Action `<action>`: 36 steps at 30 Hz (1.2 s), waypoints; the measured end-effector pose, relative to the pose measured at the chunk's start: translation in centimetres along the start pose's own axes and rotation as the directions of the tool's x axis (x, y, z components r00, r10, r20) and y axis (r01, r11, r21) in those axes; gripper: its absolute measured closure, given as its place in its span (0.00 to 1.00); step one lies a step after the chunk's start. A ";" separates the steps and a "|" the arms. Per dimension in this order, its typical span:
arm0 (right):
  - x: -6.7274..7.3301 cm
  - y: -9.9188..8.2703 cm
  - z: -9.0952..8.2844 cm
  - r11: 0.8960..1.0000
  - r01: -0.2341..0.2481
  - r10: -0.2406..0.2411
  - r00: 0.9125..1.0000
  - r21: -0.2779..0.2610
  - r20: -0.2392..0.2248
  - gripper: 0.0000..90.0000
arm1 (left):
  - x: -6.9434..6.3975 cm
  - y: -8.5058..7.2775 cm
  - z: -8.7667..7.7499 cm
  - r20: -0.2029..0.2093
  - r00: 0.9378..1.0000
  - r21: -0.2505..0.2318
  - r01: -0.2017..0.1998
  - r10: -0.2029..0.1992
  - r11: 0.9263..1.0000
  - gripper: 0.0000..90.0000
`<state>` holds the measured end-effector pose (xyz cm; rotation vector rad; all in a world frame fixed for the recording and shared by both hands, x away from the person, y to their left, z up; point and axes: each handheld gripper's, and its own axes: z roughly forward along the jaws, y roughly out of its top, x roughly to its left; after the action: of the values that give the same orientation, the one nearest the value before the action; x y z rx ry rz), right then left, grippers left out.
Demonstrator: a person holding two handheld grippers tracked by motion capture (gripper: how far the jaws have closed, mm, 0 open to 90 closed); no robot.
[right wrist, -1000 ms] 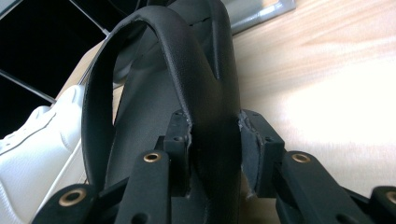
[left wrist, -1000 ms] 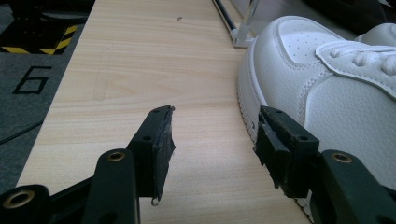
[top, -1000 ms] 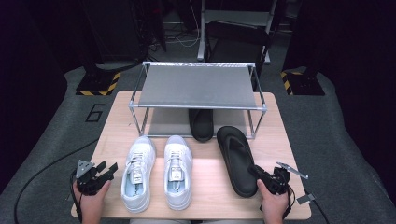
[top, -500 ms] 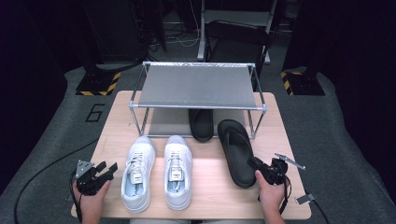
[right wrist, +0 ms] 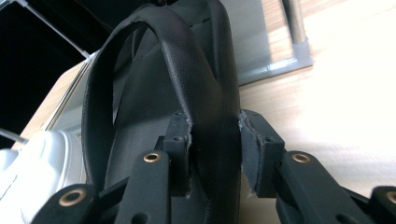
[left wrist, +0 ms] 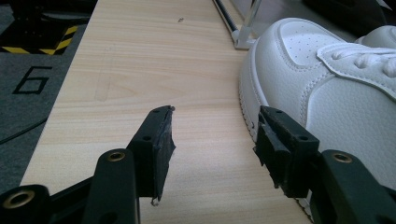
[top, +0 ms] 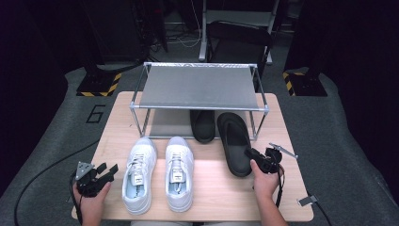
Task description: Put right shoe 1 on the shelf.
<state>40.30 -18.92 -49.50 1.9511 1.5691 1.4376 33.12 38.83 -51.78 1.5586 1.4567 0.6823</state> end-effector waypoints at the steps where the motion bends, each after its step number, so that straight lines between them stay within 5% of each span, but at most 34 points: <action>1: 0.1 0.1 0.2 1.000 -0.006 0.006 1.000 0.001 0.001 0.73 | 0.0 0.0 0.0 0.002 1.000 0.003 0.000 0.000 1.000 0.50; 5: 0.8 0.9 1.0 1.000 0.016 -0.016 1.000 -0.002 0.014 0.73 | 0.0 0.0 0.0 0.003 1.000 0.001 0.002 -0.002 1.000 0.50; 25: 2.3 4.1 3.7 0.999 -0.029 0.030 0.999 -0.038 0.036 0.73 | 0.1 0.0 0.1 0.004 1.000 -0.006 0.001 -0.001 1.000 0.50; 36: 1.9 4.5 5.1 0.999 -0.023 0.026 0.997 -0.043 0.066 0.73 | 0.1 0.0 0.2 0.000 1.000 -0.013 -0.003 0.003 1.000 0.50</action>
<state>46.95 -17.24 -47.76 1.9792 1.4798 1.3886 33.34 38.90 -51.90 1.5514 1.4476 0.6919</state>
